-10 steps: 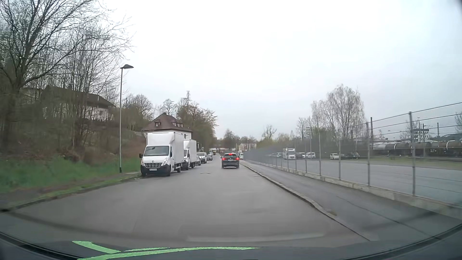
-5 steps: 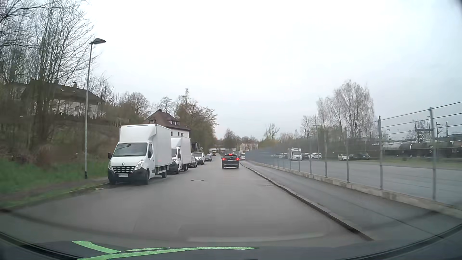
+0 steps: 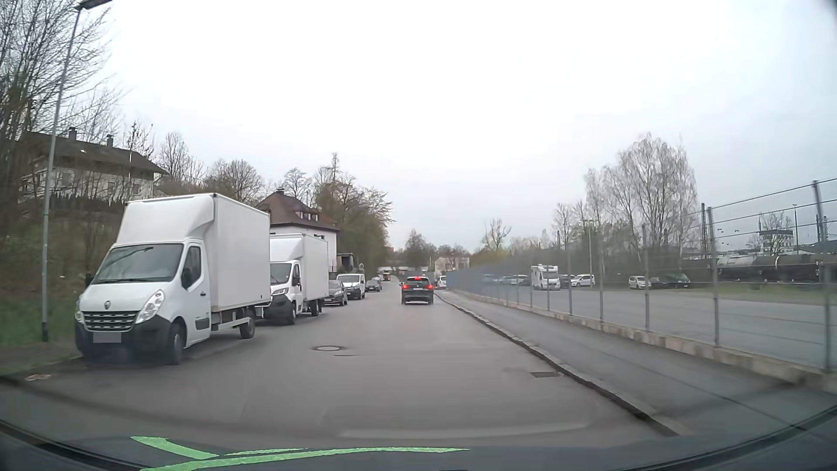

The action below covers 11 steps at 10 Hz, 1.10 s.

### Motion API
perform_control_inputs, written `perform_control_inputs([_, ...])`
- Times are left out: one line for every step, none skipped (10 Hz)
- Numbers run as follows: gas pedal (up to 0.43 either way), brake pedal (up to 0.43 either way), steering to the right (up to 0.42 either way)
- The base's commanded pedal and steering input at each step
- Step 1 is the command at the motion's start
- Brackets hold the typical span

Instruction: Follow the waypoints while adhering to traffic rules and regulations

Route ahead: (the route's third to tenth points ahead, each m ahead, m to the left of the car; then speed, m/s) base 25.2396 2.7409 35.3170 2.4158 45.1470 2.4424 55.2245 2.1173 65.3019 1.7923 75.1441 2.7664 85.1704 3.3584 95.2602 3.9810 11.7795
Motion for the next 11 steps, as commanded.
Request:
perform_control_inputs([0.047,0.0,-0.001])
perform_control_inputs([0.047,0.0,-0.001])
perform_control_inputs([0.047,0.0,-0.001])
perform_control_inputs([0.047,0.0,-0.001])
perform_control_inputs([0.047,0.0,-0.001])
perform_control_inputs([0.047,0.0,-0.001])
perform_control_inputs([0.047,0.0,-0.001])
perform_control_inputs([0.047,0.0,-0.001])
perform_control_inputs([0.047,0.0,-0.001])
perform_control_inputs([0.047,0.0,0.0])
perform_control_inputs([0.047,0.0,0.0])
